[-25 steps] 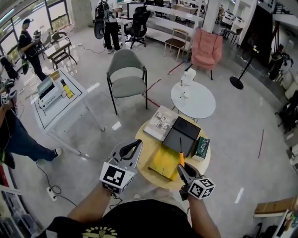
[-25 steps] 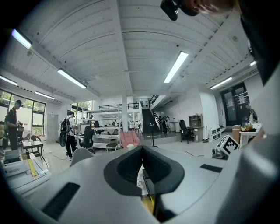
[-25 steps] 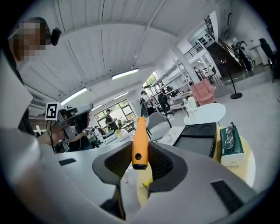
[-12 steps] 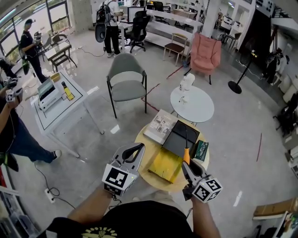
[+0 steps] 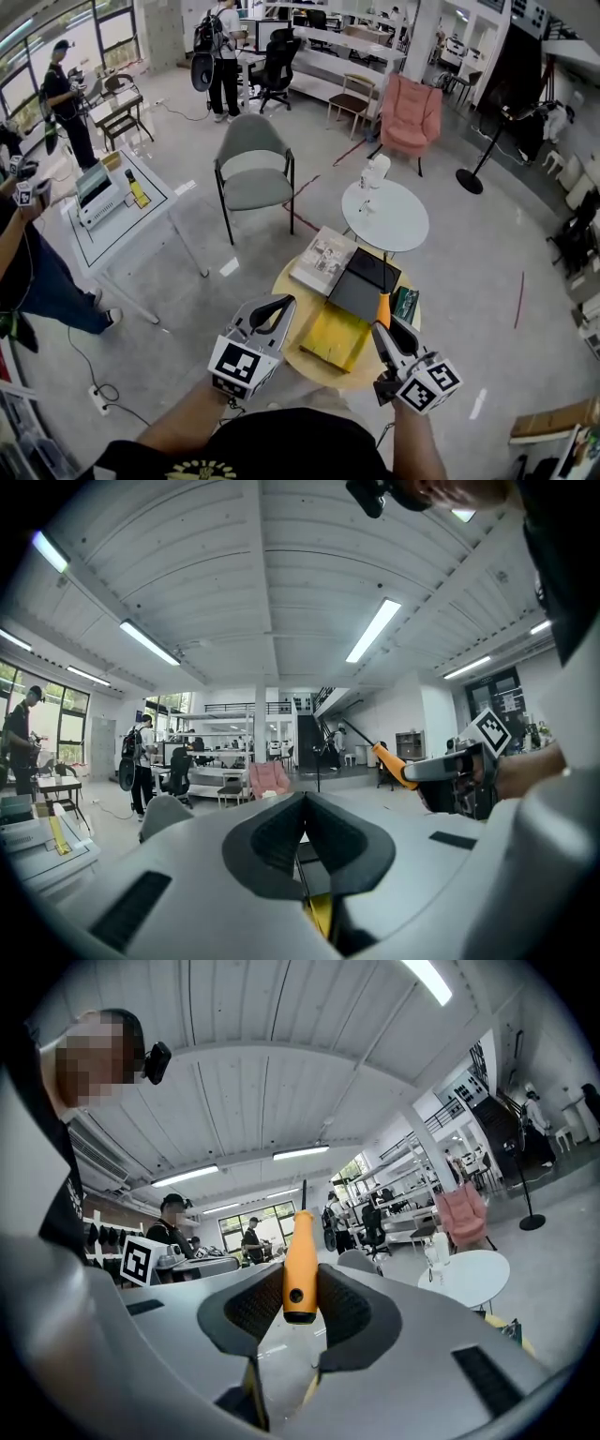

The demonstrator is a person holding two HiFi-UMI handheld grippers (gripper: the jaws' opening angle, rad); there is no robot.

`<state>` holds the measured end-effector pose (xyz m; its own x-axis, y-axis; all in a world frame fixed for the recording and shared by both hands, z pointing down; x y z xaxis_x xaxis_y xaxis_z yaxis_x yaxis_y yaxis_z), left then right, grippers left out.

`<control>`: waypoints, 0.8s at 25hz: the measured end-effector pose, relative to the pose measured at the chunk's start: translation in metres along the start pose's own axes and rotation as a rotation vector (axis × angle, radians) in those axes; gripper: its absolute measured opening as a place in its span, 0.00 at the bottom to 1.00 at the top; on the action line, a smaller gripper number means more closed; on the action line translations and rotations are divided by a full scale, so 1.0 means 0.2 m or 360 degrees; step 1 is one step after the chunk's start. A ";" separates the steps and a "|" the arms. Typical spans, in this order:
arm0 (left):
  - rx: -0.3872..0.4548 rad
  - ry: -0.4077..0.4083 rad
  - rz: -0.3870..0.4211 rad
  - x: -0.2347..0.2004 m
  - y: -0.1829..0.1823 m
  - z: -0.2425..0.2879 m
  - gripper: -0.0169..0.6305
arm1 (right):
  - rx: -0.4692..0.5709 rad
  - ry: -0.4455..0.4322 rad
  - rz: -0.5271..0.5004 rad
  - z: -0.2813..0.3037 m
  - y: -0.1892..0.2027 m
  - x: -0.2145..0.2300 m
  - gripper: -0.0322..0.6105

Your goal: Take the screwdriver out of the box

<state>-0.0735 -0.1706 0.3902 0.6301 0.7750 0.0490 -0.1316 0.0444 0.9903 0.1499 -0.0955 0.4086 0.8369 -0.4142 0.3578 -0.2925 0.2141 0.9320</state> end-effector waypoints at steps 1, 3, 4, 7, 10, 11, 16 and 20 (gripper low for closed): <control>0.0006 0.0000 0.0007 0.00 0.01 0.00 0.05 | 0.0009 -0.0006 -0.0017 0.00 -0.02 -0.02 0.25; 0.0011 -0.0004 0.0016 -0.02 0.02 -0.01 0.05 | 0.0028 -0.0017 -0.0043 0.00 -0.05 -0.04 0.25; 0.0011 -0.0007 0.0016 -0.02 0.01 -0.02 0.05 | 0.0039 -0.0020 -0.0052 -0.01 -0.07 -0.06 0.25; 0.0020 0.0004 0.0006 -0.02 -0.01 -0.04 0.05 | 0.0067 -0.0023 -0.0074 -0.03 -0.12 -0.10 0.25; 0.0019 0.0029 0.0007 -0.01 0.01 -0.04 0.05 | 0.0078 -0.0021 -0.0100 -0.04 -0.16 -0.14 0.25; 0.0014 0.0040 0.0004 0.00 0.02 -0.05 0.05 | 0.0077 -0.0019 -0.0108 -0.04 -0.16 -0.15 0.25; 0.0000 0.0103 -0.0013 0.07 0.00 -0.04 0.05 | 0.0058 -0.0002 -0.0113 -0.08 -0.15 -0.17 0.25; 0.0003 0.0121 0.0010 0.08 0.03 -0.03 0.05 | 0.0032 0.0018 -0.0136 -0.11 -0.14 -0.18 0.25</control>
<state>-0.0680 -0.1543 0.3963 0.5695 0.8207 0.0452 -0.1340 0.0384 0.9902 0.1390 -0.0668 0.3692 0.8645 -0.4200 0.2762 -0.2288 0.1604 0.9602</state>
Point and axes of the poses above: the fingertips, and each gripper's own axes: z forward along the fingers, x to its right, y out of its underside, the point moved 5 cm from there along -z, backward along the fingers, and after that the axes turned 1 degree about y, right-handed, at the moved point
